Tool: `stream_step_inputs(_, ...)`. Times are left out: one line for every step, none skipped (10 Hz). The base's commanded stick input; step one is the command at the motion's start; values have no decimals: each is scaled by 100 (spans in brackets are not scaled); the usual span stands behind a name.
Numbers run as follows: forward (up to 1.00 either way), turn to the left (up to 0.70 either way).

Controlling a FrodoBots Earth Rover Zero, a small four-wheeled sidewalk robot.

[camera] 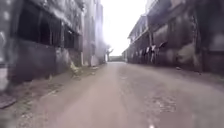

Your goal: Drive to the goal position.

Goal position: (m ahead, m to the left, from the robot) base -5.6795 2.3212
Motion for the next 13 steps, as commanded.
stream_step_inputs(100, 0)
stream_step_inputs(100, 0)
stream_step_inputs(100, 0)
stream_step_inputs(100, 0)
stream_step_inputs(100, 0)
stream_step_inputs(100, 0)
stream_step_inputs(100, 0)
stream_step_inputs(100, 0)
stream_step_inputs(100, 0)
stream_step_inputs(100, 0)
stream_step_inputs(100, 0)
stream_step_inputs(100, 0)
stream_step_inputs(100, 0)
